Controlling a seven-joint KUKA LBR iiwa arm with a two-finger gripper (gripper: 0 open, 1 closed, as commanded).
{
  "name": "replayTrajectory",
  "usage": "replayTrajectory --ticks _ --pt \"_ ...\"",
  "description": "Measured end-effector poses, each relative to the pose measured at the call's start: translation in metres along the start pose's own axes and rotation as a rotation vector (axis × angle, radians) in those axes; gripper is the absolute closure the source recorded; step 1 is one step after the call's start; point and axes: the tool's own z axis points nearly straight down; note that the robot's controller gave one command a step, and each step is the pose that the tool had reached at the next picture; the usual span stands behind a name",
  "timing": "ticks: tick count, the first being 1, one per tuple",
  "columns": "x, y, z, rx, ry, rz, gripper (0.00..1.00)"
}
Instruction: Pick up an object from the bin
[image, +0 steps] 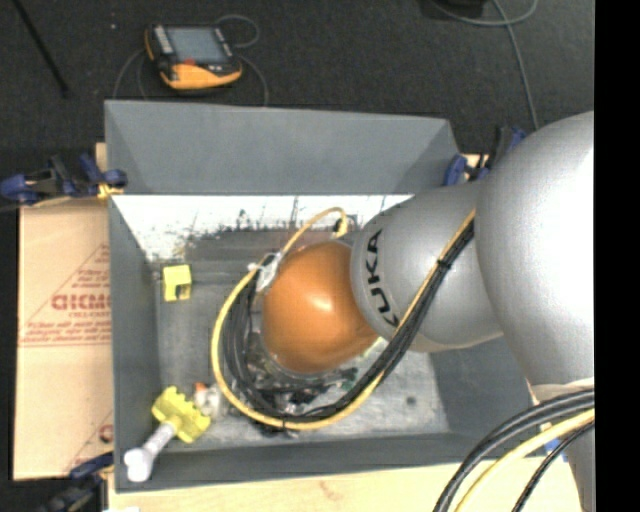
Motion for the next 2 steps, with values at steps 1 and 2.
replayTrajectory --ticks 1,2 --pt "0.000 0.000 0.000 0.000 0.000 0.000 1.00" --pt "0.006 0.007 -0.019 -0.001 -0.008 0.037 1.00"
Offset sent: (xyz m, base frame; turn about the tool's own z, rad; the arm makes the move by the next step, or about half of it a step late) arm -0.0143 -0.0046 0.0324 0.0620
